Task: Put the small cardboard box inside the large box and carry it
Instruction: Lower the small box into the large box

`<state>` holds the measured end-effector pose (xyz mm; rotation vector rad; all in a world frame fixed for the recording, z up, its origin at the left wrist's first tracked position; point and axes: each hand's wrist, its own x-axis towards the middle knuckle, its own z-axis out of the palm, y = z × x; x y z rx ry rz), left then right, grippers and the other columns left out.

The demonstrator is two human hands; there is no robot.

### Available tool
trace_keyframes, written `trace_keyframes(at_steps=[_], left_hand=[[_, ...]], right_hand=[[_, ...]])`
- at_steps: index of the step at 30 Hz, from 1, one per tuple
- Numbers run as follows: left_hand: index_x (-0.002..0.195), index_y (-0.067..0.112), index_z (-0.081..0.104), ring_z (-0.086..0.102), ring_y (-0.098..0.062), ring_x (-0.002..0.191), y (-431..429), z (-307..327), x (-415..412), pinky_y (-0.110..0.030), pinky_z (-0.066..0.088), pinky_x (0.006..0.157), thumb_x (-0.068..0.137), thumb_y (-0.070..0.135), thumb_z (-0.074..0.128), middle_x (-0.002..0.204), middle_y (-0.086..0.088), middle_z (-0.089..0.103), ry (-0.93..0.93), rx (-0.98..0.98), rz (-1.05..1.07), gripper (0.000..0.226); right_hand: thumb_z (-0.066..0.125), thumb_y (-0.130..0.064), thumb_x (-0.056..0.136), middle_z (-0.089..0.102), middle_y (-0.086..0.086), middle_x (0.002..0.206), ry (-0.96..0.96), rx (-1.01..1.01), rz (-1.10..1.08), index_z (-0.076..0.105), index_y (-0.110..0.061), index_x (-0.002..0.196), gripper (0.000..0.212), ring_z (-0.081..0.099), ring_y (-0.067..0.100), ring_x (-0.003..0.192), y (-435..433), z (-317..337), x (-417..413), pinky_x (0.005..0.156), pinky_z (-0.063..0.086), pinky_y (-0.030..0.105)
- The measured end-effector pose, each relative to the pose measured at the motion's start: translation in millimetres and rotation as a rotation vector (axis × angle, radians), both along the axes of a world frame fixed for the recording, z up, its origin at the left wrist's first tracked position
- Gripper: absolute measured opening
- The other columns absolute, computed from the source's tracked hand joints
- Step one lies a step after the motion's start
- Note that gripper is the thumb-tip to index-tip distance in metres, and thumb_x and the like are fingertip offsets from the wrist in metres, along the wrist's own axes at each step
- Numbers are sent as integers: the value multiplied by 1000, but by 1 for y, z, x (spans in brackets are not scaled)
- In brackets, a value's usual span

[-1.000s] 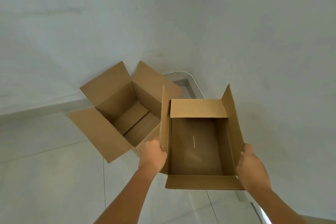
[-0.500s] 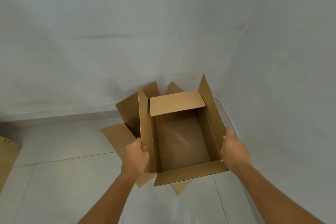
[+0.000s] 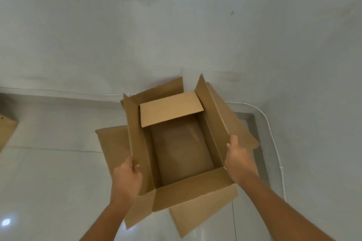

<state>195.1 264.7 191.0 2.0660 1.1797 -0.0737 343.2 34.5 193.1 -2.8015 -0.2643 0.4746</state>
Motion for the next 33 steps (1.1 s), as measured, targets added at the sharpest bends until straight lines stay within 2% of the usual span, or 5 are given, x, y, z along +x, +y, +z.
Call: trace_keyframes(at_steps=[5, 12, 23, 30, 33], left_hand=[[107, 4, 61, 63, -27, 68, -9, -41, 2, -44, 57, 70, 94, 10, 47, 85, -11, 70, 35, -9, 119, 20], [126, 2, 55, 61, -20, 74, -8, -90, 14, -38, 55, 79, 96, 12, 47, 100, -14, 70, 99, -31, 122, 32], [123, -5, 53, 46, -8, 51, 4, -158, 33, -23, 38, 48, 96, 10, 45, 75, -7, 55, 150, -8, 112, 31], [146, 18, 33, 62, -16, 83, -11, -178, 40, -35, 55, 85, 98, 13, 44, 125, -11, 64, 135, -85, 41, 49], [147, 27, 30, 68, -28, 89, -19, -180, 39, -40, 58, 80, 98, 6, 40, 134, -2, 59, 108, -123, -30, 55]], right_hand=[[33, -14, 100, 53, 0, 71, 3, 0, 143, 37, -11, 123, 24, 65, 27, 73, 18, -41, 32, 70, 55, 46], [34, -9, 98, 66, 12, 85, 36, -42, 184, 38, -9, 119, 22, 65, 34, 78, 22, -109, 46, 63, 43, 37], [35, -11, 99, 60, 7, 78, 47, -23, 207, 37, -9, 124, 25, 54, 24, 64, 37, -178, 59, 58, 38, 33], [47, 1, 91, 50, 14, 129, 168, -155, 201, 27, -10, 134, 49, 61, 33, 102, 41, -200, 57, 78, 49, 41], [50, 4, 88, 42, 13, 139, 225, -156, 221, 22, -13, 141, 62, 58, 33, 109, 38, -204, 56, 88, 49, 42]])
